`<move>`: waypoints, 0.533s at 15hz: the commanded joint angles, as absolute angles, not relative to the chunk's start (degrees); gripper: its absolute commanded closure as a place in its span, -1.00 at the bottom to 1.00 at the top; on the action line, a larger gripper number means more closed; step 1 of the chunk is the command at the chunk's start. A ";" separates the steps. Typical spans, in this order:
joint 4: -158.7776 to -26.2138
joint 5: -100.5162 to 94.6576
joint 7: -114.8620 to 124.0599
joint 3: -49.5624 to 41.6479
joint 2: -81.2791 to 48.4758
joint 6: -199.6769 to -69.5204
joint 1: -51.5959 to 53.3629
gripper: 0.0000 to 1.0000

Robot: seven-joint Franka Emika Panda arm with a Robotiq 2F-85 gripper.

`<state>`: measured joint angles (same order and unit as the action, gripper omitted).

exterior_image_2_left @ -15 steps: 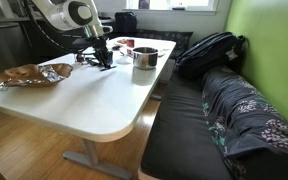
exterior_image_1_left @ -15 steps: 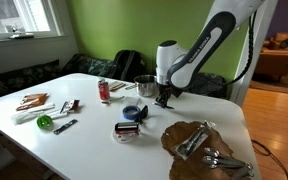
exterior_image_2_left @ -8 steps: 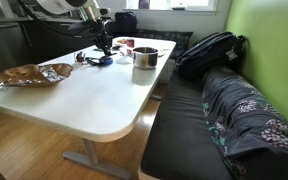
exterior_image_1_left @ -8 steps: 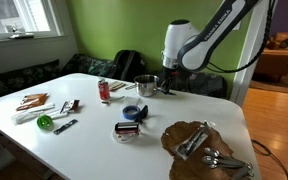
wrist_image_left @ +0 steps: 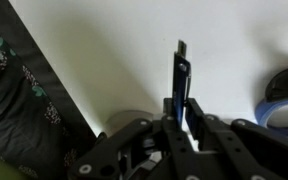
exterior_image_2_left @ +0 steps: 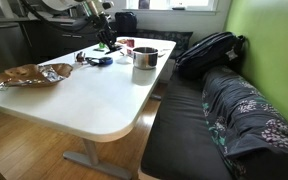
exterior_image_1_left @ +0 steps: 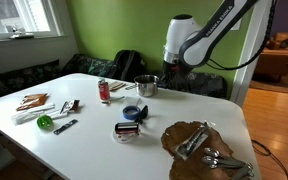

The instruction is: Pick up the pen on the right side of the masking tape and put it in the pot

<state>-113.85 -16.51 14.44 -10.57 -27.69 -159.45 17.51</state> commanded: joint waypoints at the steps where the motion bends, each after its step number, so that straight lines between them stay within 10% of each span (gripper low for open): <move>1: -105.27 -22.27 12.95 -14.10 -33.09 -161.74 16.23 0.92; 8: -99.33 -25.23 7.94 -15.35 -36.08 -160.46 13.56 0.67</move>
